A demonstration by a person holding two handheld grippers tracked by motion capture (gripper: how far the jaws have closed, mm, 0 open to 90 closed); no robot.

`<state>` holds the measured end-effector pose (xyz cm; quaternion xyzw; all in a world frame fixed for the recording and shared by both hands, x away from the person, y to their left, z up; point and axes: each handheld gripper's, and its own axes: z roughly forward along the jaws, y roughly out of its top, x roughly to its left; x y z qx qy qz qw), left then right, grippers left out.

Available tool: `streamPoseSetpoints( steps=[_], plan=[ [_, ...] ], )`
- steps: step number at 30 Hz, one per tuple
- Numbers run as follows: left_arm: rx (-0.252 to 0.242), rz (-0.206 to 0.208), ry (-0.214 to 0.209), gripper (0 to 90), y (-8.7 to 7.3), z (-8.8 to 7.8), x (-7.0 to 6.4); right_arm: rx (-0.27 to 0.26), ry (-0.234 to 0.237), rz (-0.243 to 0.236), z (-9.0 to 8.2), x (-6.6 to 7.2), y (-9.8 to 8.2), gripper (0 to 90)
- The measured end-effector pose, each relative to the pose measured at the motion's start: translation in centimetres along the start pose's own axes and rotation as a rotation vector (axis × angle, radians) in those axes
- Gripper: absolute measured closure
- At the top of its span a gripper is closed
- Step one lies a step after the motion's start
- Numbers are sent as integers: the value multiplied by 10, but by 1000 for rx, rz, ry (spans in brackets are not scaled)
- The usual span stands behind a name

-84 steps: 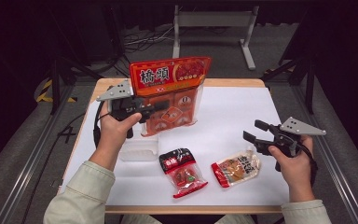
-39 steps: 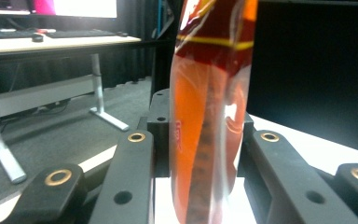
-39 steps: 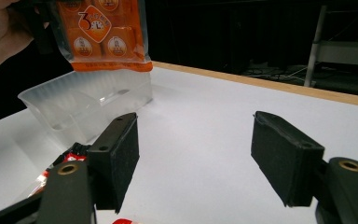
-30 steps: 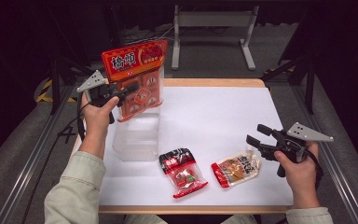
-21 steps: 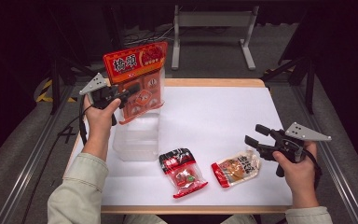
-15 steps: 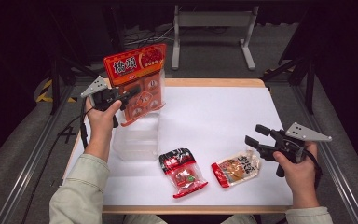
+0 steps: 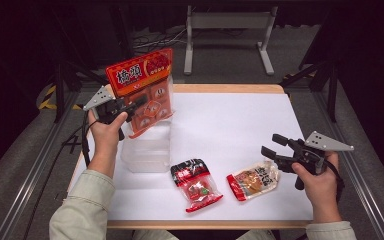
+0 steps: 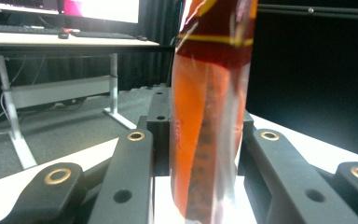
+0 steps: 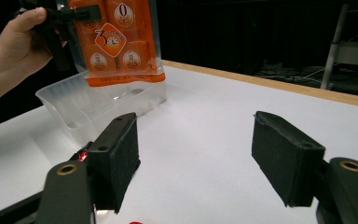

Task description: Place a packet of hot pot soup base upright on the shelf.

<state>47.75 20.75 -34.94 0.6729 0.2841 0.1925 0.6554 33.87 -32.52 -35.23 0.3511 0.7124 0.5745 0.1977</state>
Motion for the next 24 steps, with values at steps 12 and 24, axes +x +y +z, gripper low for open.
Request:
streamPoseSetpoints(
  steps=[12, 24],
  plan=[
    [17, 0, 27, 711, -16, -5, -1, -1, 11, -3, 1, 1, 1, 320],
    [87, -31, 37, 710, -25, -11, 2, 5, 22, -5, 4, 3, 2, 316]
  ],
)
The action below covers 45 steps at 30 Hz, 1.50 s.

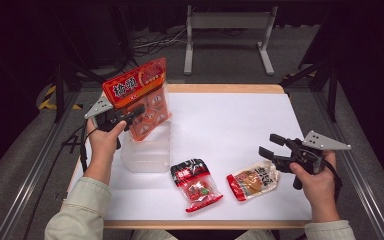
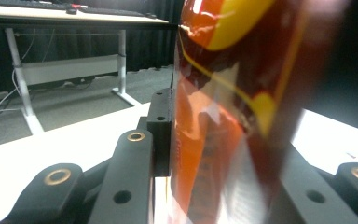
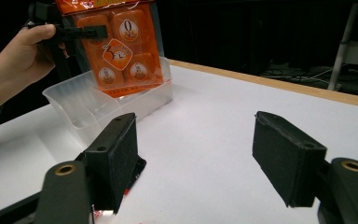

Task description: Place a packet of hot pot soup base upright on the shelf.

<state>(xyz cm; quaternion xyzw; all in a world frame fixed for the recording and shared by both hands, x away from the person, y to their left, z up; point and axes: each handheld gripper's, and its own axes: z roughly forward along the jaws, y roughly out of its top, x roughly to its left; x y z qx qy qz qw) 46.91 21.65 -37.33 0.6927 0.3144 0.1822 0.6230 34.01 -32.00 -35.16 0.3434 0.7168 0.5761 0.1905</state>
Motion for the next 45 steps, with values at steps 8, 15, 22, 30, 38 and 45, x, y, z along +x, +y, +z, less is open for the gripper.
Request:
streamPoseSetpoints(
  steps=[8, 15, 22, 30, 38, 45],
  plan=[
    [123, 43, -5, 704, 0, 14, -9, -3, 3, 4, -1, 0, 0, 311],
    [193, -22, -20, 683, 1, 10, -1, -3, 3, 4, -2, 0, 0, 309],
    [245, -68, -38, 681, -3, 5, 5, -1, 4, 5, -1, 0, 0, 308],
    [297, -92, 14, 702, -10, 2, 16, 6, 10, 3, 1, 0, 0, 307],
    [292, -70, 29, 699, -8, 3, 14, 11, 14, 9, 3, -1, -1, 305],
    [256, -50, 132, 339, -3, 0, 9, 13, 14, 7, 6, -2, -1, 297]
  ],
)
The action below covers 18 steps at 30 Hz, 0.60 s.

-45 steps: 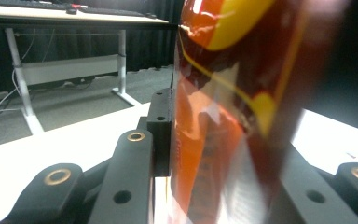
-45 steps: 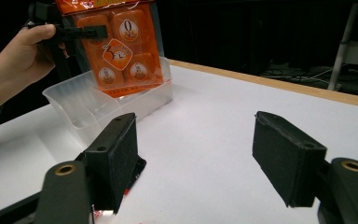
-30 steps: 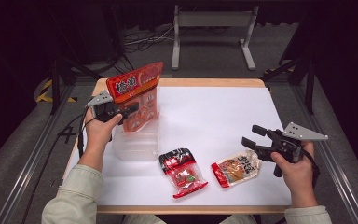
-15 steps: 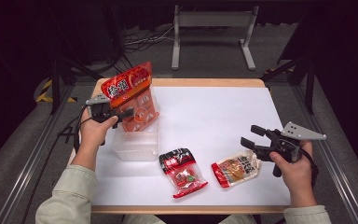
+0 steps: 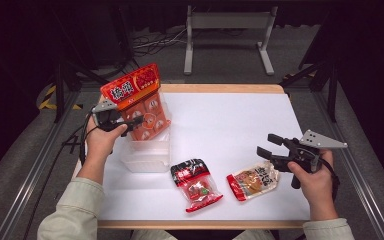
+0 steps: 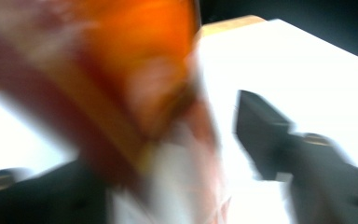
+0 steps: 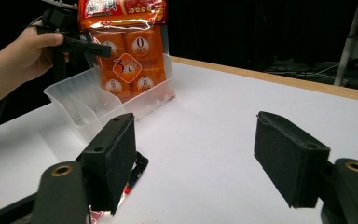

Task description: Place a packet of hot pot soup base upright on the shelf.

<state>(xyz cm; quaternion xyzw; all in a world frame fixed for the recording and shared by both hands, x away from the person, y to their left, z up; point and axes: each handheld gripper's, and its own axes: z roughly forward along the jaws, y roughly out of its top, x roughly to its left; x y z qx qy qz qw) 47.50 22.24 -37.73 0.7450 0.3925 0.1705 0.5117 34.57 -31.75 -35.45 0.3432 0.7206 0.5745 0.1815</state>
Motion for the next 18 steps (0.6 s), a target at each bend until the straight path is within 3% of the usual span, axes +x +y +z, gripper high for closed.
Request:
streamPoseSetpoints(
  steps=[6, 15, 18],
  plan=[
    [-24, 15, 46, 147, 0, -10, -5, 6, 1, -10, 4, 0, 1, 287],
    [-67, 0, 62, 101, -1, -34, -13, 33, -39, -53, 8, 0, 1, 284],
    [-82, 29, 90, 95, -3, -43, -19, 39, -39, -57, 9, -1, 1, 284]
  ],
)
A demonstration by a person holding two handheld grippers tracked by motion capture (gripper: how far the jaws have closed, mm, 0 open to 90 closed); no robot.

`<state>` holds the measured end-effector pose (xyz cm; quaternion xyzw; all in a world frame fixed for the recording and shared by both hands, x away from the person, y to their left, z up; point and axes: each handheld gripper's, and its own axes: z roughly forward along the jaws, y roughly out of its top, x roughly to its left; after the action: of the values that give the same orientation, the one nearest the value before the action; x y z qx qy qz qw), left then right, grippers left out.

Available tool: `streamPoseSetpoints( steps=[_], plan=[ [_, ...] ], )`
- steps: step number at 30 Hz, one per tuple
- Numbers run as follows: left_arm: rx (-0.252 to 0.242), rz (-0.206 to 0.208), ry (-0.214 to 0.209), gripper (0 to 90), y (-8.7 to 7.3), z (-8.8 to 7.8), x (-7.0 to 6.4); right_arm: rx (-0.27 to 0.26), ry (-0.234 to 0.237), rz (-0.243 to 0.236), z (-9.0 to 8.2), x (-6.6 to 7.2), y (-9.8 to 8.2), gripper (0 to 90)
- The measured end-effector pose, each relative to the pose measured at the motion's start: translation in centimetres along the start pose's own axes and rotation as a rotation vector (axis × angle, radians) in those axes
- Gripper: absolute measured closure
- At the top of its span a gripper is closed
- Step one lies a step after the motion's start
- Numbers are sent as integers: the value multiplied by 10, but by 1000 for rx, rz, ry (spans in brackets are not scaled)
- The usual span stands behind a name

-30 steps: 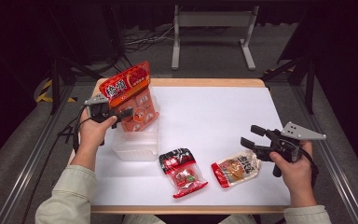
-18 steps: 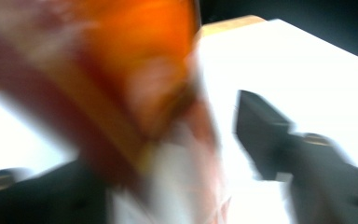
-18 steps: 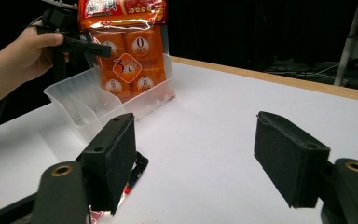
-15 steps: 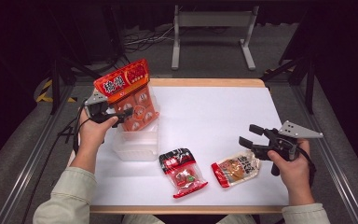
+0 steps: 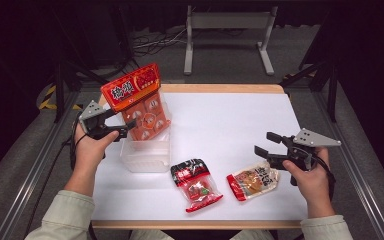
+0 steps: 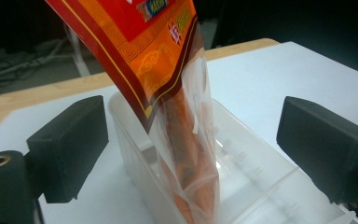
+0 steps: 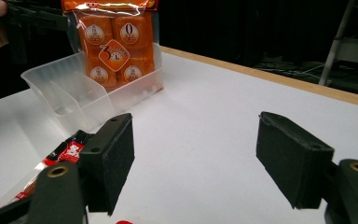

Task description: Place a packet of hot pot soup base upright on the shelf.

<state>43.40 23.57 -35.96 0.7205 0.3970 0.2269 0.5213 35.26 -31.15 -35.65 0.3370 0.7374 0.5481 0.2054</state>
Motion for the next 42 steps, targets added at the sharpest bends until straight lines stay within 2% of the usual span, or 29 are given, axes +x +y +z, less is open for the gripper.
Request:
streamPoseSetpoints(
  steps=[4, 9, 16, 18, 21, 24, 30, 36, 42],
  plan=[
    [-1, 13, -4, 87, -5, -14, -8, 5, -4, -1, -1, 0, 0, 284],
    [-40, 25, -26, 86, -10, -35, -19, 6, -8, -6, -2, -1, -2, 278],
    [-83, 26, -93, 91, -12, -55, -34, 4, 23, -25, -1, -1, -6, 276],
    [-95, 9, -115, 91, -17, -59, -40, -2, 23, -19, -2, -2, -8, 276],
    [-88, -23, -147, 93, -24, -61, -48, -10, 24, -6, -2, -5, -10, 277],
    [-68, -30, -171, 100, -31, -60, -55, -16, 20, 0, -3, -5, -13, 283],
    [-54, 13, -196, 121, -34, -64, -65, -36, 12, 3, -6, -5, -15, 287],
    [-46, 27, -226, 129, -36, -68, -76, -39, 12, 1, -9, -5, -16, 284],
    [-17, 53, -279, 132, -39, -65, -89, -34, 0, 3, -14, -6, -20, 283]
  ],
)
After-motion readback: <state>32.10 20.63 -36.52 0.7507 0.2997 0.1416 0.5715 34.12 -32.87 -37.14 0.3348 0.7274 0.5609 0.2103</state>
